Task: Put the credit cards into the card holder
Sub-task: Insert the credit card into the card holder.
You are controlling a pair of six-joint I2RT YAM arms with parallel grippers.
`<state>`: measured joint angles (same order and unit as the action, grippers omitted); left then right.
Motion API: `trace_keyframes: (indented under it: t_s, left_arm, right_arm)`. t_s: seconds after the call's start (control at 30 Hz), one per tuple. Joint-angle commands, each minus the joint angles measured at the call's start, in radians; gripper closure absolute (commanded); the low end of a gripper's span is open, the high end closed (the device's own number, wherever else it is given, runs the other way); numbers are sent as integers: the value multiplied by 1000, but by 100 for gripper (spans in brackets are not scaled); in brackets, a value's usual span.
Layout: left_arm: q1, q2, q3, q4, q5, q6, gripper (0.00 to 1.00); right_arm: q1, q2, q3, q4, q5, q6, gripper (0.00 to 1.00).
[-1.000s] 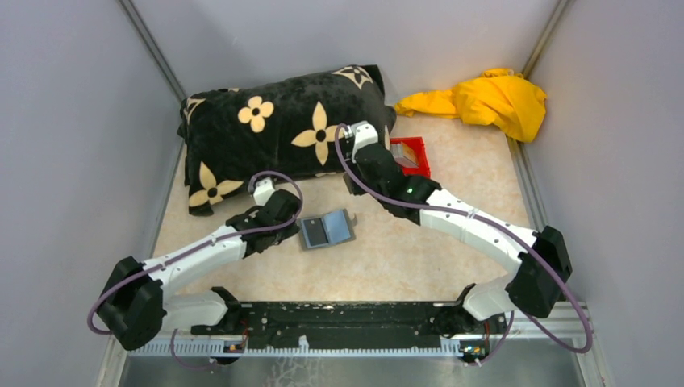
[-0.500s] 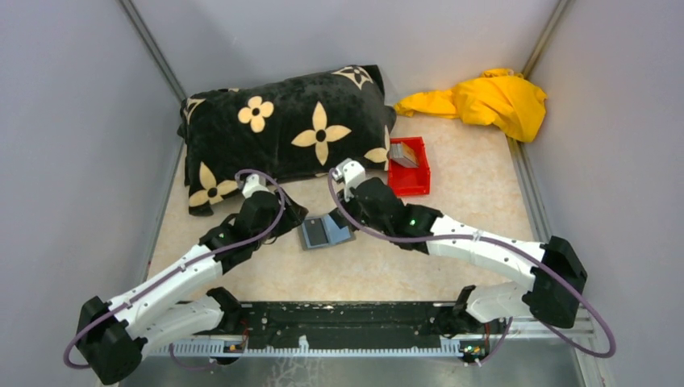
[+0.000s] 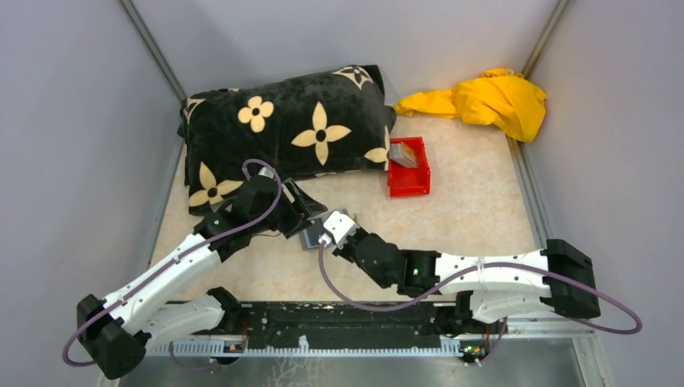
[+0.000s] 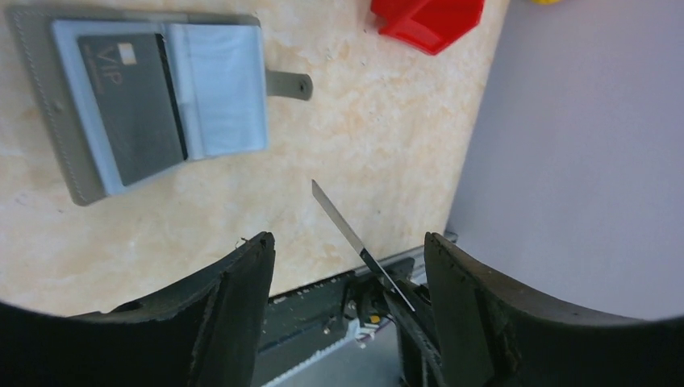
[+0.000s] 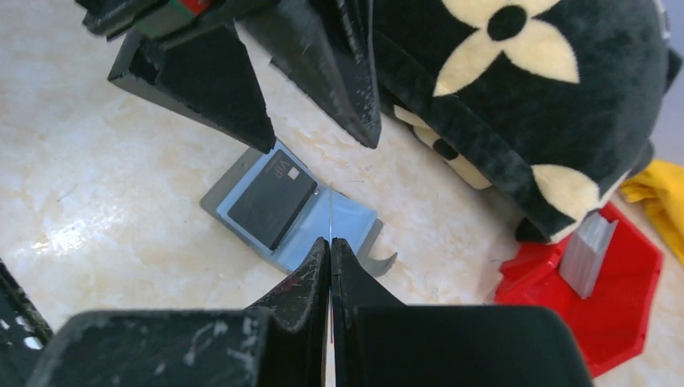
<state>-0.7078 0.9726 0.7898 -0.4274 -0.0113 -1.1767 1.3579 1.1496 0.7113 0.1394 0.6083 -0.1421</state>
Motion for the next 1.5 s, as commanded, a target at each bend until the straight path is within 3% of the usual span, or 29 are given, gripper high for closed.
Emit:
trace_keyframes:
  t_s: [0.0, 0.27, 0.77, 0.87, 0.97, 1.27, 1.43, 1.47]
  left_arm:
    - [21, 7, 54, -37, 158, -77, 25]
    - [39, 36, 40, -1, 291, -126, 25]
    - [71, 40, -20, 64, 381, -146, 30]
    - [73, 32, -42, 88, 389, -160, 36]
    - [78, 25, -47, 92, 389, -165, 49]
    - [85, 15, -89, 153, 424, -184, 69]
    - [93, 6, -122, 179, 428, -190, 99]
    - [95, 3, -130, 187, 428, -191, 100]
  right_arm:
    - [80, -28, -48, 239, 205, -178, 100]
    - [197, 60, -85, 483, 327, -396, 100]
    - [233, 151, -77, 553, 306, -467, 100]
    - [239, 167, -79, 568, 309, -480, 100]
    - [248, 180, -81, 581, 313, -496, 100]
    - [264, 220, -84, 602, 316, -521, 100]
    - [275, 230, -90, 606, 333, -529, 100]
    - [277, 231, -89, 603, 338, -524, 100]
